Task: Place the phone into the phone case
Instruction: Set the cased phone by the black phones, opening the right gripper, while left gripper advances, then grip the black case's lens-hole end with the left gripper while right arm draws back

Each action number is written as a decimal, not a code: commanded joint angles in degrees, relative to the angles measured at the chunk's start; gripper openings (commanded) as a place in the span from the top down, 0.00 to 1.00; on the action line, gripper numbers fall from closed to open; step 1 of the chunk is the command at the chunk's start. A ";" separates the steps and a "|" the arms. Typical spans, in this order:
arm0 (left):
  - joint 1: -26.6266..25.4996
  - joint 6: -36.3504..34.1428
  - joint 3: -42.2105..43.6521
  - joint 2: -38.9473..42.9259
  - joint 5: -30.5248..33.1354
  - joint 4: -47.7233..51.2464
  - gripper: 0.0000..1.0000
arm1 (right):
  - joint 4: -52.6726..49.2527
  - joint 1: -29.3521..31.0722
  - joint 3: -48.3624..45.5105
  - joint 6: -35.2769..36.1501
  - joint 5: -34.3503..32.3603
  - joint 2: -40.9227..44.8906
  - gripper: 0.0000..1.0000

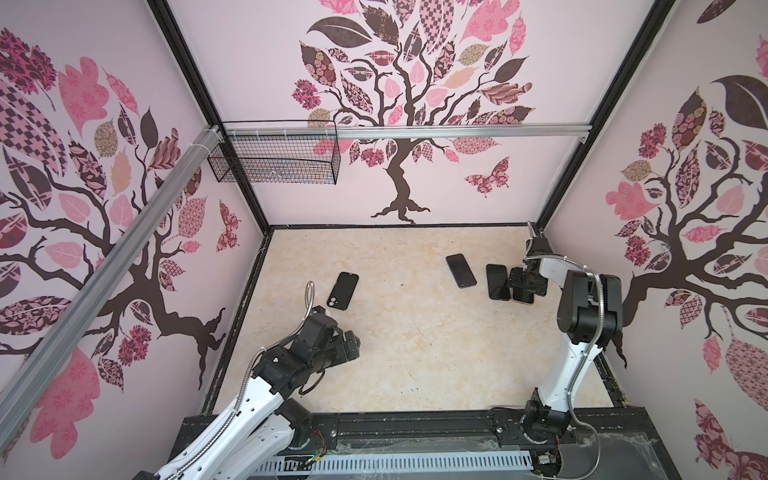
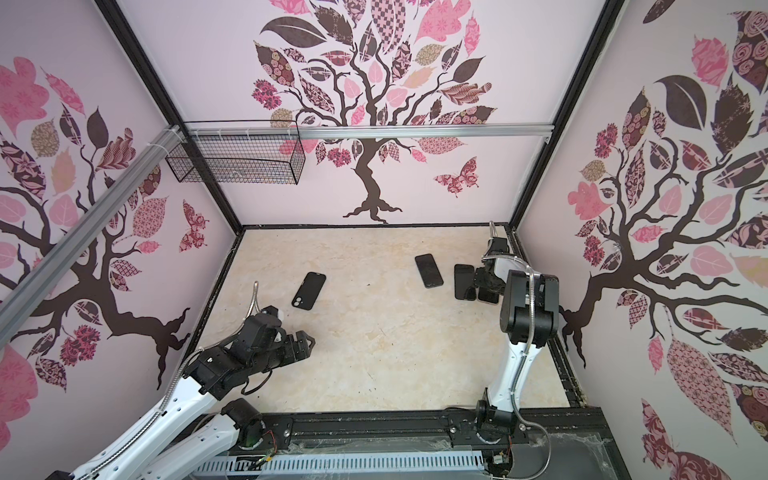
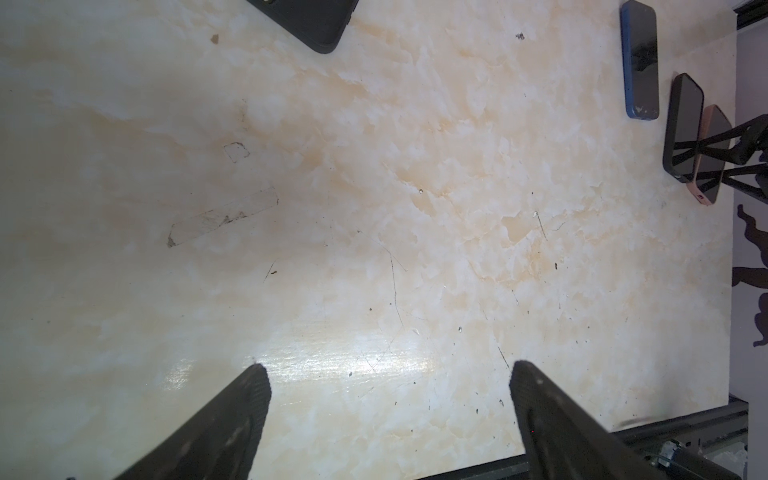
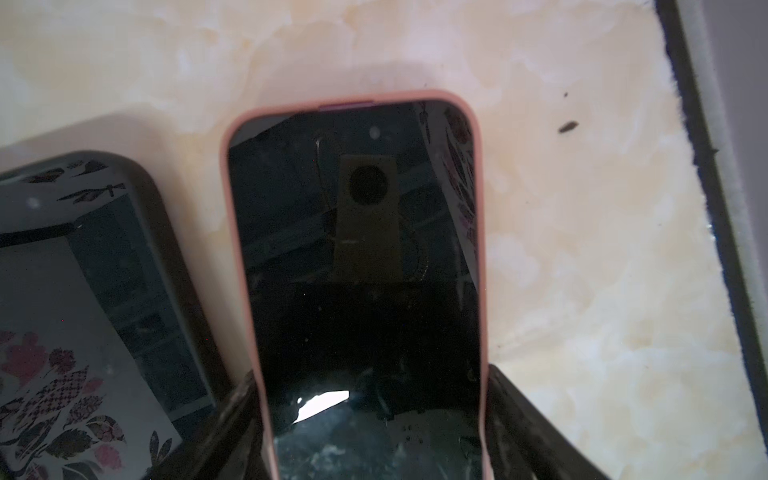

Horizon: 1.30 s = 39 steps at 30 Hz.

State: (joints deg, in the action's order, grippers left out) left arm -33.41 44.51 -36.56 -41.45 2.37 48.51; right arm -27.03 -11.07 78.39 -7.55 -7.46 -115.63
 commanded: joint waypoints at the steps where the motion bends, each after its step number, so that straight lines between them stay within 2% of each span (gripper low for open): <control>1: 0.25 -0.87 -3.59 -0.52 0.79 -1.04 0.06 | -1.16 -0.18 2.21 0.64 0.02 -1.94 0.40; 3: 0.20 -1.12 -3.84 -0.94 0.46 -1.05 0.06 | -1.36 -0.18 2.14 0.86 0.30 -1.96 0.31; 6: 0.25 -2.14 -4.13 -1.65 -0.95 -1.27 0.05 | -1.46 -0.25 1.95 0.87 0.69 -1.47 0.10; 9: 0.33 -2.10 -4.74 -2.21 -0.70 -0.98 0.03 | -0.75 -0.22 0.96 1.05 0.96 0.22 0.01; 19: 1.23 -1.73 -6.18 -5.54 3.41 -1.06 0.03 | -2.49 -0.18 -1.38 1.60 2.75 9.93 0.00; 23: 5.41 -2.47 -8.24 -9.54 3.72 -1.05 0.03 | -3.14 1.11 -3.49 0.36 5.05 16.85 0.00; 27: 11.61 -4.01 -10.64 -14.10 2.11 -1.84 0.04 | -4.32 5.69 -6.17 0.26 6.28 23.37 0.00; 31: 16.23 -4.06 -12.86 -18.54 2.21 -3.63 0.05 | -4.36 10.84 -9.52 -0.57 10.81 28.99 0.00; 39: 18.94 -0.48 -13.89 -26.63 2.35 -8.97 0.13 | -6.70 21.88 -15.37 -1.60 15.14 39.21 0.00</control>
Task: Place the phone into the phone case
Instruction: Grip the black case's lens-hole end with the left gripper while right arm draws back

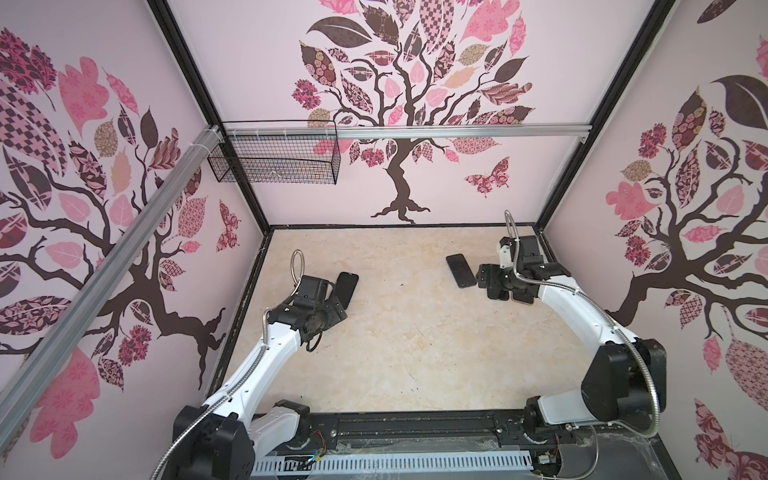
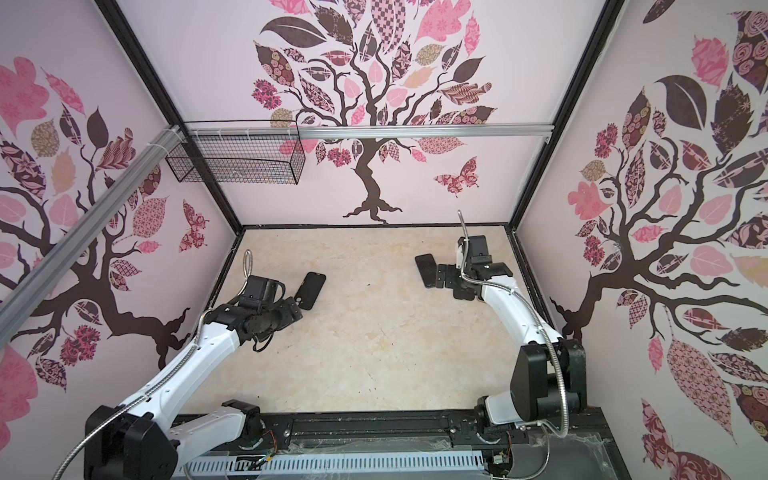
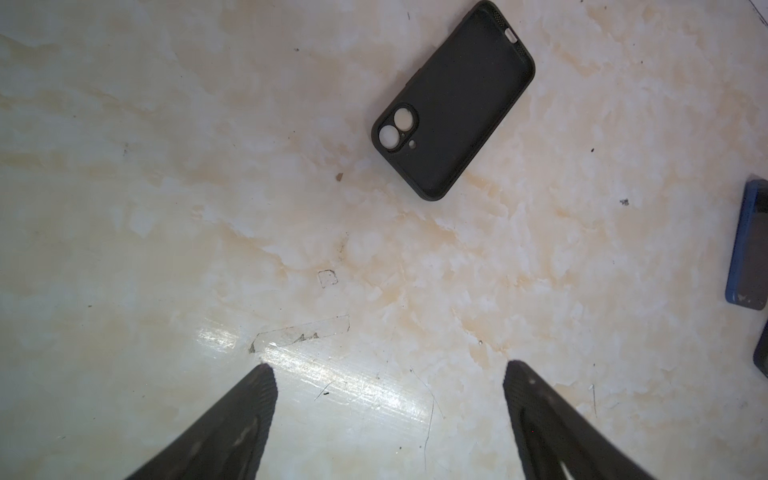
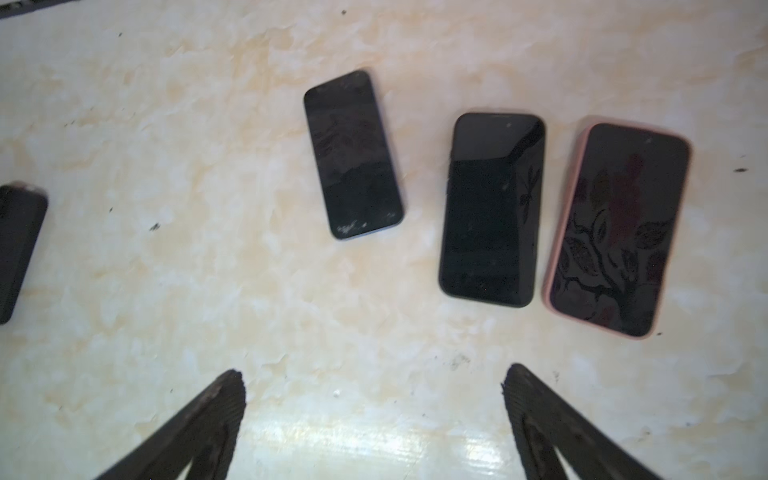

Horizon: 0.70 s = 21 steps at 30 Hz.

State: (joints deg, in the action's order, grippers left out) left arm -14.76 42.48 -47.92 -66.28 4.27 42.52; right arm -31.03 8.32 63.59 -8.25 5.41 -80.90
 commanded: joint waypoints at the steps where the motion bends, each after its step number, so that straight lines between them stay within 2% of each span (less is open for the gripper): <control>1: 0.29 2.27 -2.51 -2.89 0.34 -3.81 0.13 | -2.84 4.13 -1.62 -1.50 2.84 5.69 0.00; 7: 0.52 4.33 -2.69 -8.90 2.61 -6.75 0.16 | -2.79 10.53 -7.81 -3.69 6.20 11.74 0.00; 13: 1.03 5.02 -3.88 -14.75 5.74 -9.80 0.22 | -2.46 11.26 -12.41 -3.97 10.29 17.19 0.00; 21: 1.75 6.58 -8.59 -23.74 5.30 -11.43 0.32 | -1.92 11.33 -16.61 -4.02 13.08 21.36 0.01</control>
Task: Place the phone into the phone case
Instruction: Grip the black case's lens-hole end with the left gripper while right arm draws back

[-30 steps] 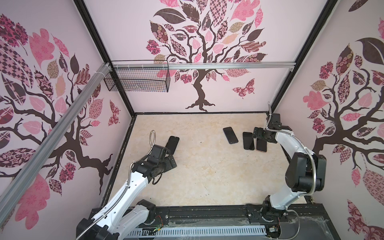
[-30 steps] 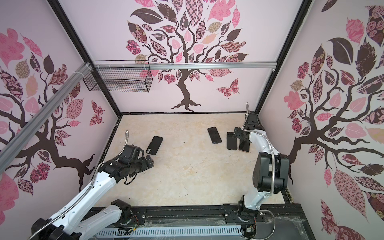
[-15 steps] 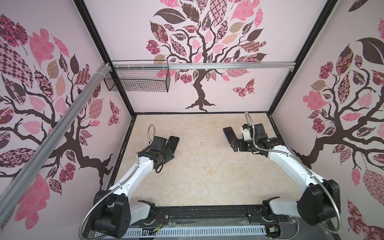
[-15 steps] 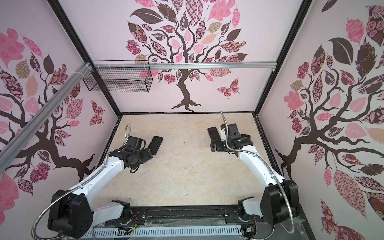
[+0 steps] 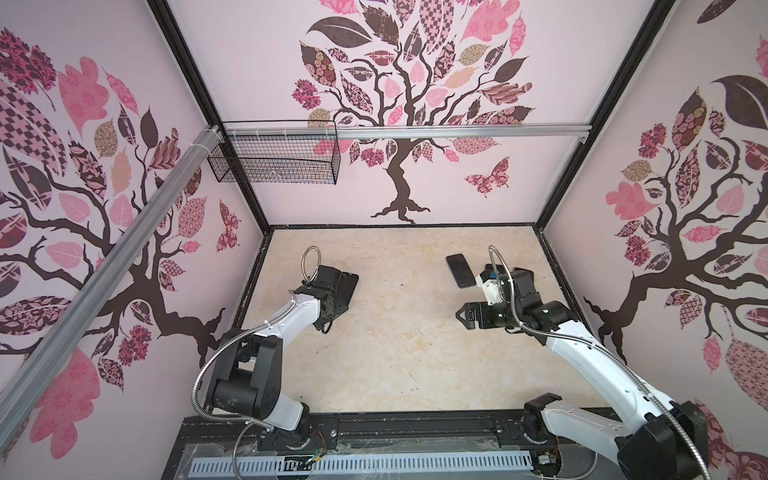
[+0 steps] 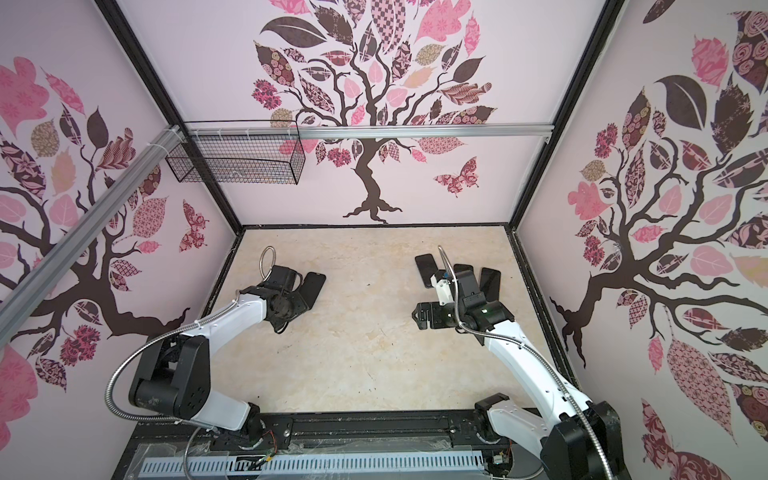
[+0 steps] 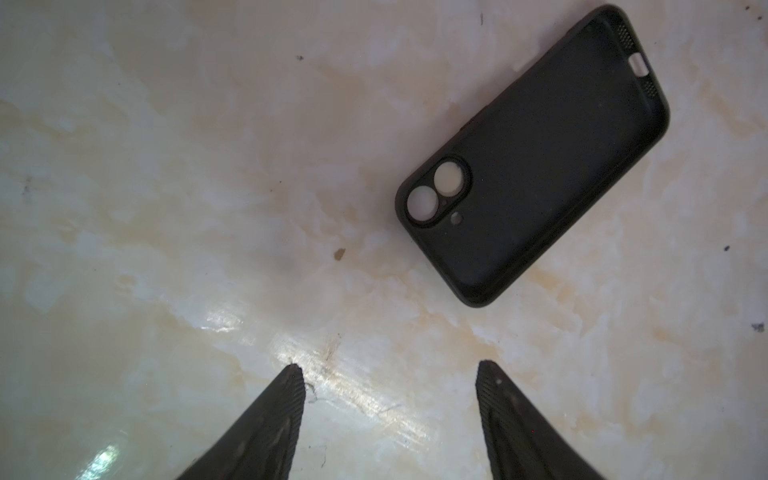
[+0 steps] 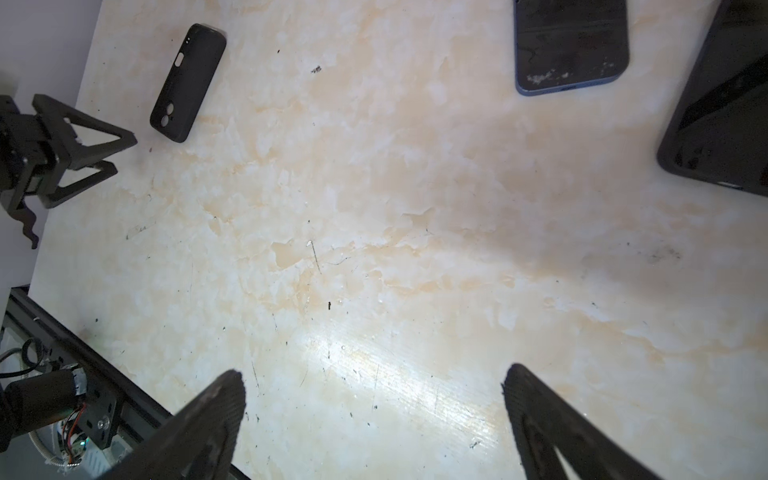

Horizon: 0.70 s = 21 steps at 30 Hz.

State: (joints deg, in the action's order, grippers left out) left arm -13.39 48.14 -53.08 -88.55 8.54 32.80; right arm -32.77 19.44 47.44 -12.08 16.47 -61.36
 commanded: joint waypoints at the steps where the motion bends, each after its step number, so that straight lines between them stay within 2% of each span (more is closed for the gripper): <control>1: 0.49 1.35 -3.92 -2.39 0.90 -1.64 0.33 | -0.10 0.24 -0.74 -0.23 2.03 2.19 0.01; 8: 0.72 2.93 -5.53 -6.97 0.35 -3.18 0.36 | -0.54 0.24 -2.13 -0.02 3.04 4.35 0.01; 15: 0.77 3.80 -5.54 -9.81 1.10 -4.38 0.49 | -0.48 0.25 -2.09 0.09 3.38 4.83 0.01; 21: 0.85 3.79 -5.74 -11.62 1.12 -4.34 0.52 | -0.50 0.24 -1.83 0.21 3.79 4.47 0.01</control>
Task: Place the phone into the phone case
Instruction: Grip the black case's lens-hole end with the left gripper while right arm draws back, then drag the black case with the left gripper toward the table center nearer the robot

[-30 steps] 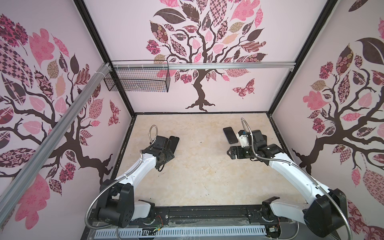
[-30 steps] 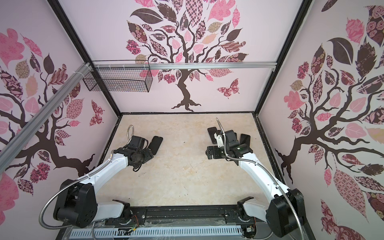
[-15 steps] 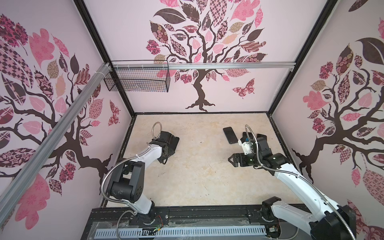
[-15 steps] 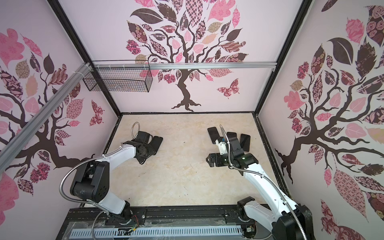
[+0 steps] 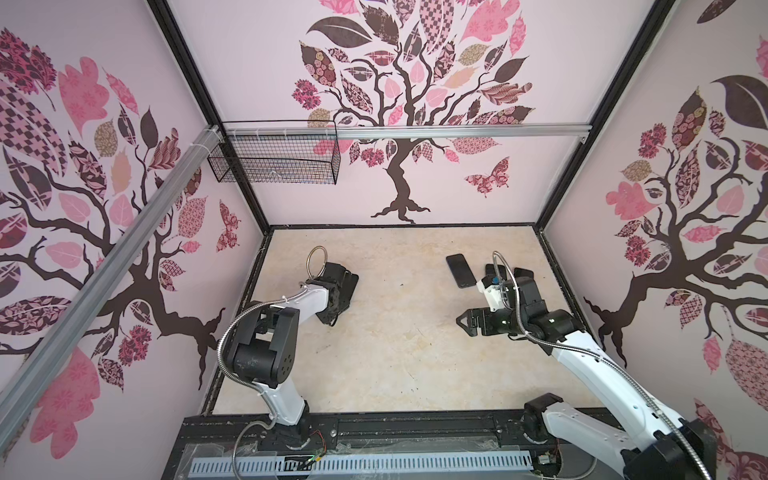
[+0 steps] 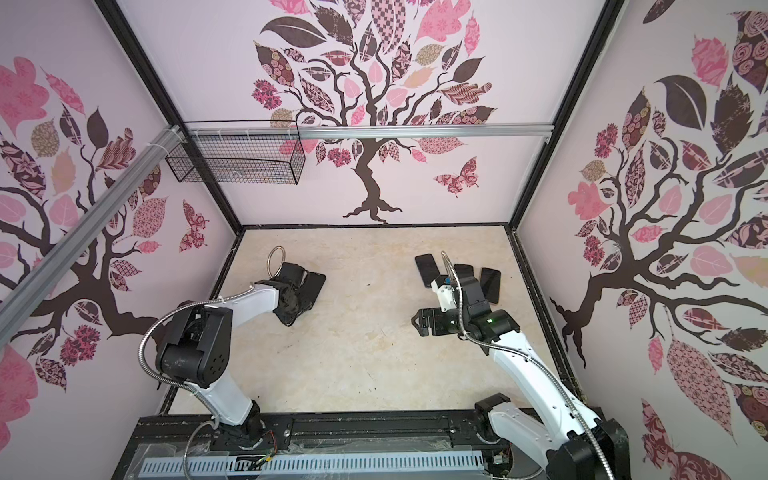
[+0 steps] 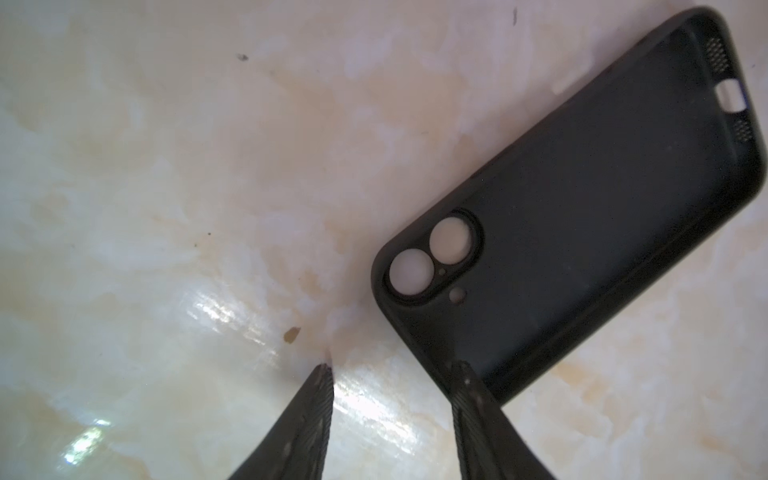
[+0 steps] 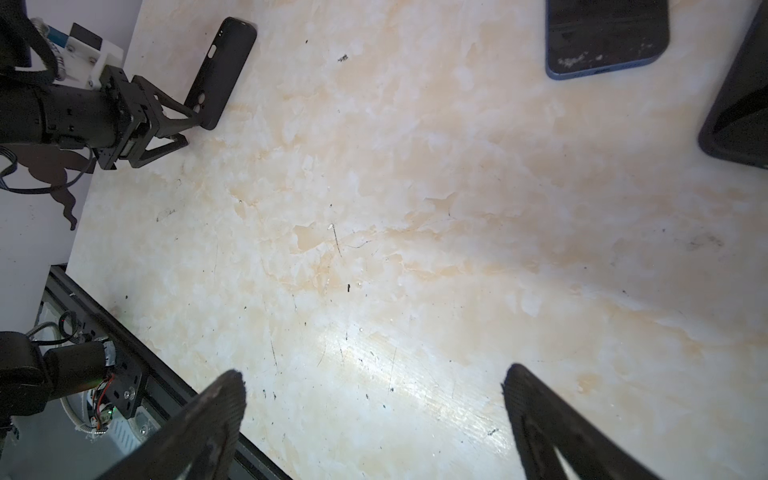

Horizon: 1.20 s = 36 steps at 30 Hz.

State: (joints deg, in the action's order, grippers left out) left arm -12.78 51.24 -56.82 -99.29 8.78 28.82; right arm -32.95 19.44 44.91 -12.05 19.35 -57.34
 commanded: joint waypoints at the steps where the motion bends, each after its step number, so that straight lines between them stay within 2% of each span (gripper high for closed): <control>1: 0.35 0.81 -2.02 -1.08 1.14 -0.41 0.52 | -0.32 0.25 0.71 0.20 0.95 0.47 0.01; 5: 0.51 0.18 -2.57 -2.09 0.60 -0.36 0.53 | -0.23 0.24 0.71 0.29 0.95 0.56 0.01; 7: 0.64 -0.37 -2.84 -2.66 -0.04 -0.38 0.59 | -0.13 0.22 0.51 0.29 0.95 0.56 0.01; 10: 0.66 -0.01 -2.16 -2.88 -0.55 -0.98 0.63 | 0.19 0.25 0.29 0.44 0.86 0.52 0.01; 11: 0.78 -0.08 -1.90 -2.84 -0.81 -1.29 0.68 | 0.20 0.25 0.29 0.45 0.82 0.51 0.01; 14: 0.82 -0.56 -1.50 -2.75 -1.13 -1.40 0.71 | 0.33 0.24 0.39 0.58 0.80 0.56 0.01; 19: 0.87 -3.04 -0.40 -2.33 -2.62 -1.81 0.88 | 0.30 0.23 0.58 0.65 0.72 0.56 0.01; 24: 0.89 -5.53 1.55 -0.56 -4.58 -2.01 0.99 | 0.90 0.25 0.27 0.87 0.45 0.65 0.01; 36: -0.48 -17.24 4.78 9.53 -8.28 3.20 1.00 | 1.12 0.25 1.19 1.18 -5.24 0.28 0.00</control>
State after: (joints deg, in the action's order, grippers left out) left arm -12.45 38.61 -53.41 -93.01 1.87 30.24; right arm -32.67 19.44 44.91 -11.84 16.56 -57.34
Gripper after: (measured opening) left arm 0.048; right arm 0.997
